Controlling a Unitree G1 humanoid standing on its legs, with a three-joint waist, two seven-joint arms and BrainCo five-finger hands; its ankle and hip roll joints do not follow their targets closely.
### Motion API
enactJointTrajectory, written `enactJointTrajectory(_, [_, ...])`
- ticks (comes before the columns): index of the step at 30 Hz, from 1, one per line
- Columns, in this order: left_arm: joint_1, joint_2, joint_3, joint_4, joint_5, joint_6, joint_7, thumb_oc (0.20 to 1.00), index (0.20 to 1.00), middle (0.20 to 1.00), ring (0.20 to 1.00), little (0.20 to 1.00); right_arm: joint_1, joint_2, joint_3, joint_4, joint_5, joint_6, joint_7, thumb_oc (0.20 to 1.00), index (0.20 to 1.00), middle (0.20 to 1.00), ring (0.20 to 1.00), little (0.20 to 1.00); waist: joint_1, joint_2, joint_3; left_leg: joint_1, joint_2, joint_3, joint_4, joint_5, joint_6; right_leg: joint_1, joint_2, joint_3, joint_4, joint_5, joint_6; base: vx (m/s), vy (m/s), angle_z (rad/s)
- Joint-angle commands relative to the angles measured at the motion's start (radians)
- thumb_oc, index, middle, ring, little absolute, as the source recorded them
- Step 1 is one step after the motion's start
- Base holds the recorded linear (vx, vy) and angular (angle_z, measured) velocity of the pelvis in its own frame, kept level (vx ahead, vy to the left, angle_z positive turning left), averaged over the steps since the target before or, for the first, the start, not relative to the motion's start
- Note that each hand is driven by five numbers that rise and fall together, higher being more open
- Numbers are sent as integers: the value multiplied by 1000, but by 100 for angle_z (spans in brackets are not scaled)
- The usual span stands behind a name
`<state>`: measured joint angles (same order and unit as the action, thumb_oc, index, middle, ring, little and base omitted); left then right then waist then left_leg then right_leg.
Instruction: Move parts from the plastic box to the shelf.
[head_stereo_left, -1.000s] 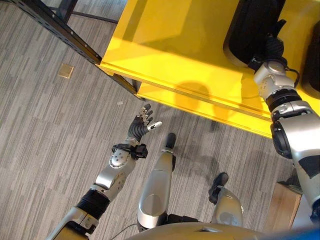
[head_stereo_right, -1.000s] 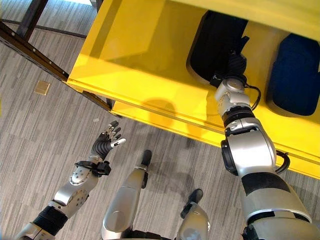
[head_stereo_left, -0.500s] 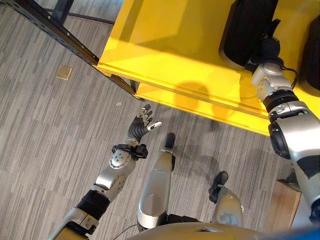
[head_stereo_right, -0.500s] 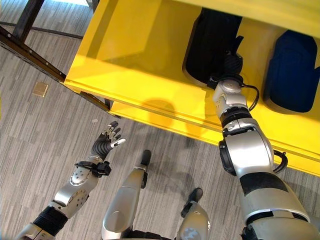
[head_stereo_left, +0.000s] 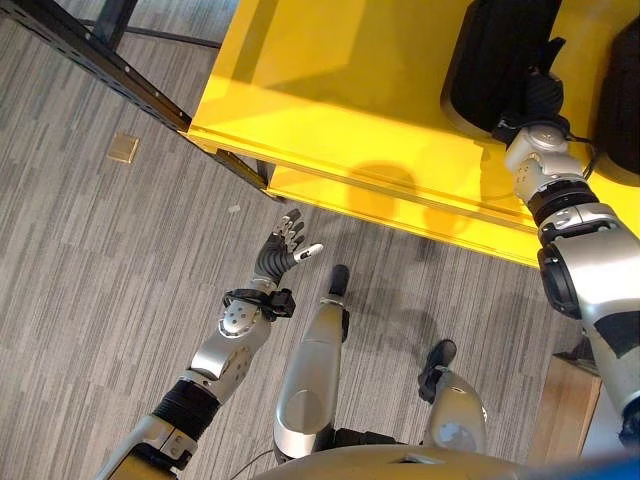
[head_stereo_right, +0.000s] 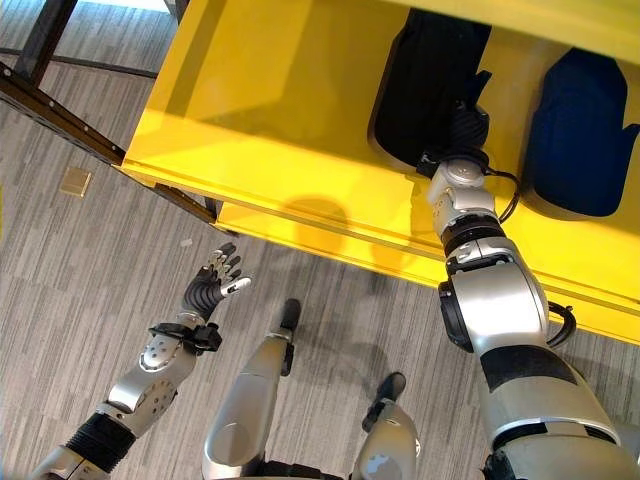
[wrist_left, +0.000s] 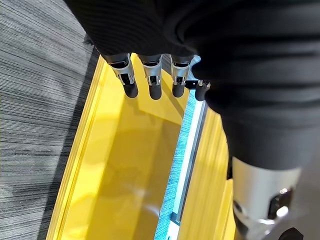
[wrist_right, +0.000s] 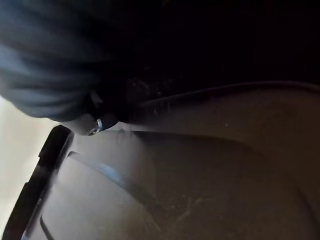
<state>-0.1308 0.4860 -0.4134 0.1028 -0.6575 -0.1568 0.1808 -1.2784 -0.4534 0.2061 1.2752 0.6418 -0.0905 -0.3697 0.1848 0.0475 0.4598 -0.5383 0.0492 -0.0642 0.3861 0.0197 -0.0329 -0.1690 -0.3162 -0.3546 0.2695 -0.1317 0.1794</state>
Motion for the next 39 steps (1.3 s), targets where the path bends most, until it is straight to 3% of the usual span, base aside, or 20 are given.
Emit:
enactJointTrajectory(1, [-25,6,10,-43,-12,-50,3,1000,1000,1000,1000,1000,86,-52,-25,32,30,24,-16,200,200,200,200,200,13,30,47,24,41,68,42,-105,-11,-63,31,34,53,-5,-47,0,0,0])
enactJointTrajectory(8, [-24,7,9,-38,-12,-49,4,1000,1000,1000,1000,1000,85,-47,-23,41,24,26,-17,200,200,200,200,200,11,28,45,33,41,63,48,-129,-17,-58,31,43,63,-23,-42,20,-8,-1])
enactJointTrajectory(9, [-25,7,8,-38,-11,-50,3,1000,1000,1000,1000,1000,84,-47,-24,44,22,25,-18,200,200,200,200,200,11,31,48,23,40,68,45,-106,-10,-66,29,35,61,-7,-48,0,0,0])
enactJointTrajectory(10, [-25,9,8,-42,-13,-52,2,1000,1000,1000,1000,1000,83,-46,-24,49,22,26,-17,200,200,200,200,200,12,30,44,32,39,62,47,-128,-18,-59,31,41,64,-24,-41,0,0,0])
enactJointTrajectory(11, [-25,9,8,-42,-13,-52,2,1000,1000,1000,1000,1000,83,-46,-24,49,22,26,-17,442,442,442,442,442,12,30,44,32,39,62,47,-128,-18,-59,31,41,64,-24,-41,73,-28,1])
enactJointTrajectory(12, [-25,10,9,-43,-13,-52,3,1000,1000,1000,1000,1000,83,-47,-24,50,20,26,-19,576,576,576,576,576,12,30,44,32,39,61,45,-127,-18,-58,31,40,63,-24,-41,-76,19,1])
enactJointTrajectory(13, [-25,12,10,-44,-11,-53,3,1000,1000,1000,1000,1000,80,-49,-23,50,17,26,-19,915,915,915,915,915,12,33,47,22,38,66,43,-104,-10,-66,29,33,61,-7,-47,0,0,0])
enactJointTrajectory(14, [-25,12,9,-46,-11,-52,3,1000,1000,1000,1000,1000,80,-49,-19,50,15,27,-19,1000,1000,1000,1000,1000,12,30,44,31,38,60,46,-127,-18,-58,30,40,63,-24,-41,0,0,0])
enactJointTrajectory(17, [-27,9,12,-43,-10,-54,5,1000,1000,1000,1000,1000,74,-48,-17,44,15,24,-16,1000,1000,1000,1000,1000,10,29,46,20,38,65,42,-102,-10,-66,28,34,60,-5,-48,-49,12,1])
enactJointTrajectory(23, [-26,13,13,-45,-13,-58,5,1000,1000,1000,1000,1000,66,-46,9,21,-14,21,-17,1000,1000,1000,1000,1000,9,24,48,24,39,64,37,-98,-9,-65,31,37,58,-2,-48,12,-3,0])
enactJointTrajectory(25, [-26,12,15,-46,-14,-59,7,1000,1000,1000,1000,1000,61,-42,27,7,-35,20,-16,1000,1000,1000,1000,1000,8,19,47,34,40,60,43,-123,-16,-57,34,44,63,-19,-43,36,-7,0])
enactJointTrajectory(26, [-26,12,15,-46,-14,-59,6,1000,1000,1000,1000,1000,60,-42,27,6,-35,20,-17,1000,1000,1000,1000,1000,8,22,49,24,40,65,39,-100,-9,-65,32,37,60,-2,-49,0,0,0])
enactJointTrajectory(27, [-25,11,16,-46,-14,-59,7,1000,1000,1000,1000,1000,54,-40,35,-1,-43,18,-18,1000,1000,1000,1000,1000,8,17,47,35,39,62,43,-124,-16,-58,33,44,65,-20,-43,-71,25,-1])
enactJointTrajectory(28, [-25,11,16,-46,-14,-59,7,1000,1000,1000,1000,1000,53,-41,35,-1,-43,18,-18,1000,1000,1000,1000,1000,8,20,50,25,39,67,39,-101,-9,-67,32,37,63,-2,-50,0,0,0])
enactJointTrajectory(30, [-24,12,17,-44,-13,-60,10,1000,1000,1000,1000,1000,51,-38,43,-10,-57,16,-21,1000,1000,1000,1000,1000,6,15,48,33,40,62,44,-123,-17,-61,34,45,68,-19,-44,36,-11,0])
enactJointTrajectory(32, [-25,12,19,-44,-13,-62,11,1000,1000,1000,1000,1000,47,-38,44,-13,-57,14,-24,1000,1000,1000,1000,1000,4,17,51,24,39,68,41,-100,-9,-70,32,39,66,-2,-50,-35,11,0])
enactJointTrajectory(39, [-24,11,24,-41,-12,-61,15,1000,1000,1000,1000,1000,45,-37,57,-60,-81,5,-38,1000,1000,1000,1000,1000,-3,12,47,24,42,70,42,-102,-9,-72,33,44,66,-2,-51,-10,3,0])
